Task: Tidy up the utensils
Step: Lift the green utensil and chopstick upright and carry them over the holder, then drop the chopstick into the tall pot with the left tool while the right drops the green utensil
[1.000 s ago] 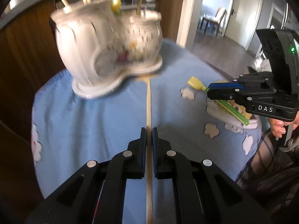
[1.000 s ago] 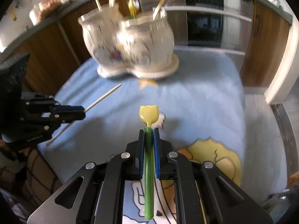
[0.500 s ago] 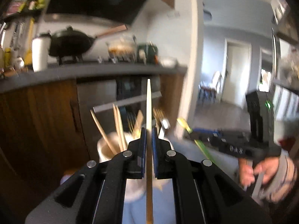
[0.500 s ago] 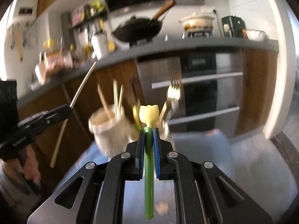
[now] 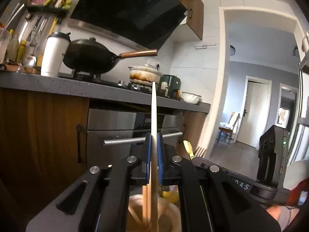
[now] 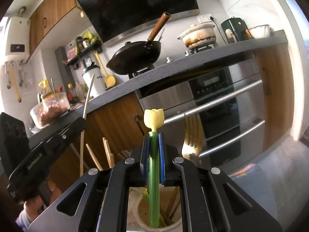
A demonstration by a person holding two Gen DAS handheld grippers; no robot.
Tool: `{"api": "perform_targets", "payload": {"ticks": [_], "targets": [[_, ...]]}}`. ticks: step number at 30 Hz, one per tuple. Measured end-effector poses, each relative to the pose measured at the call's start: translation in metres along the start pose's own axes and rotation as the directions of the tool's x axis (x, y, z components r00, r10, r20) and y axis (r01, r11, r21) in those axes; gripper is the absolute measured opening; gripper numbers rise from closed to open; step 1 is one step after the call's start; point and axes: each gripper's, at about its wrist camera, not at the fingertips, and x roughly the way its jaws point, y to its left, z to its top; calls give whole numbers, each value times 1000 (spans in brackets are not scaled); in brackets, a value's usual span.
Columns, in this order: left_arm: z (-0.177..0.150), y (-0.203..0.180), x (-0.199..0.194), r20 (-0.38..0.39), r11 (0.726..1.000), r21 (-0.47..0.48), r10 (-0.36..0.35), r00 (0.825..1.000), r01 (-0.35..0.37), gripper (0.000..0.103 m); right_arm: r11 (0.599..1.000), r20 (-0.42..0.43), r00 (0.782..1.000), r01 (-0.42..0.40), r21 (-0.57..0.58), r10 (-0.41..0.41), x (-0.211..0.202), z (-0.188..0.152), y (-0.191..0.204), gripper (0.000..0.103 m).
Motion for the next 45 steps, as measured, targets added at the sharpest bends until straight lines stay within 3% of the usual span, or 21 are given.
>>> {"api": "perform_targets", "payload": {"ticks": [3, 9, 25, 29, 30, 33, 36, 45], "targets": [[-8, 0, -3, 30, 1000, 26, 15, 999, -16, 6, 998, 52, 998, 25, -60, -22, 2, -10, 6, 10], [-24, 4, -11, 4, 999, 41, 13, 1000, -14, 6, 987, 57, 997, 58, -152, -50, 5, -31, 14, 10], [-50, 4, -33, -159, 997, 72, 47, 986, -36, 6, 986, -96, 993, 49, -157, -65, -10, -65, 7, 11], [-51, 3, -33, -187, 997, 72, 47, 981, -34, 9, 986, -111, 992, 46, -162, -64, -13, -64, 9, 29], [-50, 3, -34, -190, 997, 73, 50, 981, -37, 14, 986, -108, 992, 47, -162, -65, -15, -64, 9, 29], [-48, 2, -40, -188, 996, 79, 54, 981, -40, 17, 986, -98, 993, 54, -158, -70, -27, -61, 9, 29], [-47, 0, -52, -188, 995, 88, 64, 980, -48, 29, 986, -91, 993, 61, -153, -76, -43, -59, 7, 39], [-66, -13, -83, -234, 988, 145, 86, 968, -52, 30, 977, -168, 974, 119, -175, -149, -84, -77, -4, 41]]}}
